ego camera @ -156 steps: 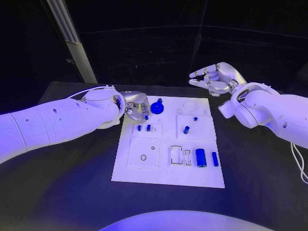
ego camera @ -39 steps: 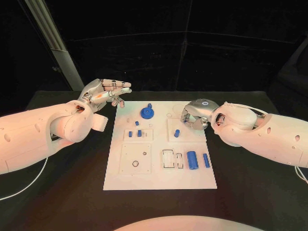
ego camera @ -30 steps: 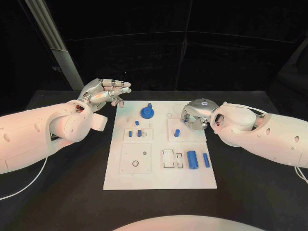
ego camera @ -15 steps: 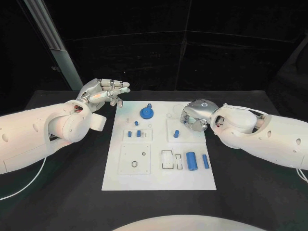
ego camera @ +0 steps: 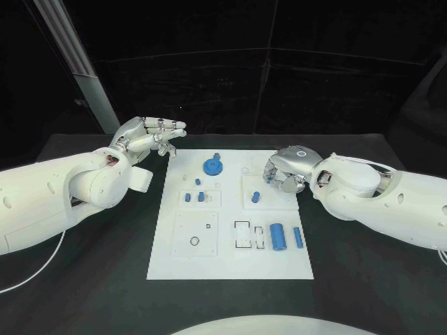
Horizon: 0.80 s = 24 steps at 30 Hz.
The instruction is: Assemble the parts on the task board
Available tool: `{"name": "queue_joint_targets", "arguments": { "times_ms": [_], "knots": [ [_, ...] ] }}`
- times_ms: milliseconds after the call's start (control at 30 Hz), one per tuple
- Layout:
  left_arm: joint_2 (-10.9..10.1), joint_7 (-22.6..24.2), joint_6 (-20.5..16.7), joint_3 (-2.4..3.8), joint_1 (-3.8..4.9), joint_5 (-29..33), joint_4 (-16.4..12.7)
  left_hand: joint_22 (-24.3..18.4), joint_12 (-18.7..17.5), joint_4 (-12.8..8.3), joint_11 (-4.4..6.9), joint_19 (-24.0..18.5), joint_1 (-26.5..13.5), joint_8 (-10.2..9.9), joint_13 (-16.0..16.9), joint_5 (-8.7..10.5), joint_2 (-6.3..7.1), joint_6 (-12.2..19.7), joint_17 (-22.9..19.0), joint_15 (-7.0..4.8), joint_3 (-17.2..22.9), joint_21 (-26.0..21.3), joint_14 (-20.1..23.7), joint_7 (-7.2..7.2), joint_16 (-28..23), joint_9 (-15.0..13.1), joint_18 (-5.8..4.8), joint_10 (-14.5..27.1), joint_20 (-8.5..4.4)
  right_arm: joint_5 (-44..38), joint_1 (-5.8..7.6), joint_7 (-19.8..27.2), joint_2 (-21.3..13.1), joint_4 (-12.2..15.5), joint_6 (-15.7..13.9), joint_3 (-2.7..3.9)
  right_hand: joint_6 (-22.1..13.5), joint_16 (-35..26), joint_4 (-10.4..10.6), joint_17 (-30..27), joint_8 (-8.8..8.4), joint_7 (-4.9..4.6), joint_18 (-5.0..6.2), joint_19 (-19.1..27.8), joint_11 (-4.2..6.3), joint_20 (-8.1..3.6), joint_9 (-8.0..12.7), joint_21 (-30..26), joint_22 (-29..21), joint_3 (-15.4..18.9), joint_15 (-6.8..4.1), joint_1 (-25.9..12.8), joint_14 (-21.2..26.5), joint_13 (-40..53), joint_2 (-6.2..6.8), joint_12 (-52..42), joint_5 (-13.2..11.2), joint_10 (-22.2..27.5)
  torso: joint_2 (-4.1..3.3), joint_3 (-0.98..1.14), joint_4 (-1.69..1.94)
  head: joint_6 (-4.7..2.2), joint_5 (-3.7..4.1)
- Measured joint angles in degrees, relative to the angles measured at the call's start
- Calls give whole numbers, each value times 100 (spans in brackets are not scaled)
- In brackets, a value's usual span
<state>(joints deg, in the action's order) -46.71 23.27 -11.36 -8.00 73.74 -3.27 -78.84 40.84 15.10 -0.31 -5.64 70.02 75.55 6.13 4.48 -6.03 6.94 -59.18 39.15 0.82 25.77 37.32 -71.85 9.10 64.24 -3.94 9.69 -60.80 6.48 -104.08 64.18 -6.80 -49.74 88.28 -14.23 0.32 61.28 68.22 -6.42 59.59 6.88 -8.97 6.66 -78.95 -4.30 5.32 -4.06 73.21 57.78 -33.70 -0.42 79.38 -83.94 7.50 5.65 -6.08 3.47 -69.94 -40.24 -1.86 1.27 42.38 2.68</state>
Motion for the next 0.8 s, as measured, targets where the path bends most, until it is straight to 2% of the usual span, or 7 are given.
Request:
{"name": "queue_joint_targets", "arguments": {
  "times_ms": [233,433,700,800],
  "knots": [
    [2,-3,-1,0,0,1,21,-3,0,0,0,0,0,0,0,0,0,0,0,0,0,0,0,0,0,0,0,0,0,153,7,1,-202,256,-76,7,0,0,0,-2,0,0,0,0,0,0,0,0,8,0,0,0,0,-1,0,0,0,0,-1,-3,0,-3,-1],
    [3,-3,-3,-1,-1,1,24,-4,0,0,0,0,0,0,0,0,0,0,-1,0,0,0,0,0,0,0,0,0,0,303,19,7,-330,638,-168,40,0,0,0,-6,0,0,0,0,0,0,0,0,8,0,0,0,0,-2,0,0,0,1,-1,-3,0,3,-16],
    [18,-4,-4,-1,-5,1,17,-9,-1,0,0,0,26,0,0,0,-26,0,-17,0,0,0,0,0,-21,0,0,0,0,435,26,41,-313,1089,-328,71,0,2,0,-6,0,0,0,0,-1,0,0,0,8,0,0,0,0,-2,0,0,0,1,1,-7,2,0,-36],
    [22,-4,-4,-1,-6,1,15,-9,-1,0,0,0,26,0,0,0,-26,0,-17,0,0,0,0,0,-21,0,0,0,0,476,26,67,-219,1159,-379,72,0,22,1,-6,0,0,0,0,-1,0,1,22,17,0,0,0,0,-2,0,0,1,1,1,-8,3,-1,-82]
  ]
}}
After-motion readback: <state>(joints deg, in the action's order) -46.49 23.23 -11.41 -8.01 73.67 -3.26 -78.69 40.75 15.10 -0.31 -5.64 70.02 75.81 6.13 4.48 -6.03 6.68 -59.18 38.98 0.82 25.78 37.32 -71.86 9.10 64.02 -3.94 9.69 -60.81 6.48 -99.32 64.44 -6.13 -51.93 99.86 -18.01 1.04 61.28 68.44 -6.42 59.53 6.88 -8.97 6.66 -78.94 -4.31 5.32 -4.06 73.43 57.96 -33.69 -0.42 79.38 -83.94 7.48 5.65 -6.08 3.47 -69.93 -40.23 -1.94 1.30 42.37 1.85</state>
